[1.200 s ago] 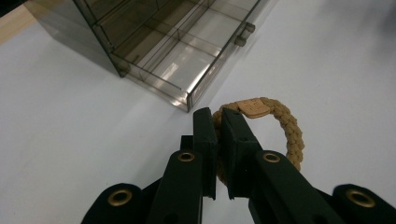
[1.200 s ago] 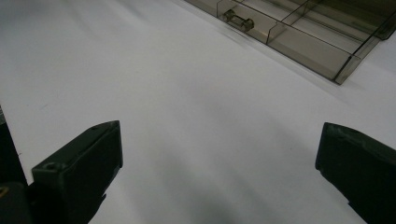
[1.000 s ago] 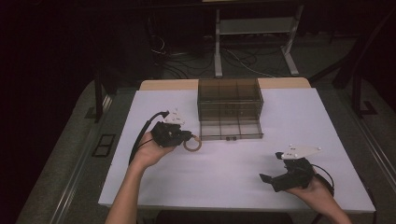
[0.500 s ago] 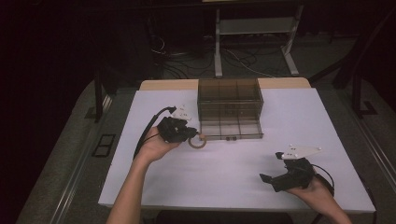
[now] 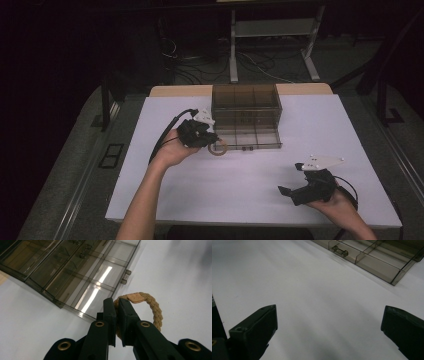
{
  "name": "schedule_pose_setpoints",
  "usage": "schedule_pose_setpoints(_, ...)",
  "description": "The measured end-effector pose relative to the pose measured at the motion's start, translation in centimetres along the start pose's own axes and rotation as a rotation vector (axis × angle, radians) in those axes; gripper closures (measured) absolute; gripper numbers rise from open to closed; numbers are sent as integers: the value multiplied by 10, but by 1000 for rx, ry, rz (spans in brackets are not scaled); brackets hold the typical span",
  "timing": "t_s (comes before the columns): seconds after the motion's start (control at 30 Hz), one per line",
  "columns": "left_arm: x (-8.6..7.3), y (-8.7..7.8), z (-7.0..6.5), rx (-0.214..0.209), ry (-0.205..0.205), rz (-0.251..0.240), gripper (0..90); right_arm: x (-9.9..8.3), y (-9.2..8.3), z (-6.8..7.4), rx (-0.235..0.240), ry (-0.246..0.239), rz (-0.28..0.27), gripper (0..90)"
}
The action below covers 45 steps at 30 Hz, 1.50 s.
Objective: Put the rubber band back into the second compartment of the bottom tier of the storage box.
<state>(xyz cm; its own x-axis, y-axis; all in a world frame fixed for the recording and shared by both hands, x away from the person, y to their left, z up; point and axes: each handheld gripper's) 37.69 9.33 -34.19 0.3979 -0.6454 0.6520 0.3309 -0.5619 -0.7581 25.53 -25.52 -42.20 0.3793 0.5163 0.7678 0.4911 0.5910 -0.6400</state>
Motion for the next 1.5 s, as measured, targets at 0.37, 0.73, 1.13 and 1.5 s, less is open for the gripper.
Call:
schedule_pose_setpoints(0.37, 18, 4, -3, -2, 39, 21, 836, 0, 0, 0, 2, 0, 1, 1)
schedule_pose_setpoints(0.73, 33, 18, -4, -9, 59, 48, 836, 0, 0, 0, 0, 2, -2, 1)
schedule_pose_setpoints(1.13, 41, 32, 1, -13, 58, 51, 835, -1, 0, 0, 2, 5, -1, 1)
schedule_pose_setpoints(1.5, 47, 40, 4, -16, 47, 27, 835, -1, 0, -1, 1, 7, -2, 1)
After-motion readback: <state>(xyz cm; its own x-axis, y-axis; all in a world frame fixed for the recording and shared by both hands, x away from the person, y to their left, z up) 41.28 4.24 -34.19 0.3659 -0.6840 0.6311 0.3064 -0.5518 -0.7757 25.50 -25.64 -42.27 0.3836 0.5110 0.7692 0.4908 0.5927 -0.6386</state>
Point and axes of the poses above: each handheld gripper's, and its own axes: y roughly forward along the jaws, x roughly out of its top, z roughly to its left, and after that the axes turned 9 degrees about -y, right-handed
